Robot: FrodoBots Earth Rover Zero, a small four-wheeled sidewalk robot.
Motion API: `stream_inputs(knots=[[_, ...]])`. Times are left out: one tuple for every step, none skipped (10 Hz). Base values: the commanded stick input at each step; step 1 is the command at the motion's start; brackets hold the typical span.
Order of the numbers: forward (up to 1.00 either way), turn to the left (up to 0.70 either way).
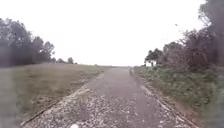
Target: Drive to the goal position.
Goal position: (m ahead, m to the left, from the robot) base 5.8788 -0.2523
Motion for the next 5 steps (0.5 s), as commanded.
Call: stream_inputs(knots=[[0.7, 0.0], [0.7, 0.0], [0.7, -0.04], [0.7, -0.09], [0.7, -0.13]])
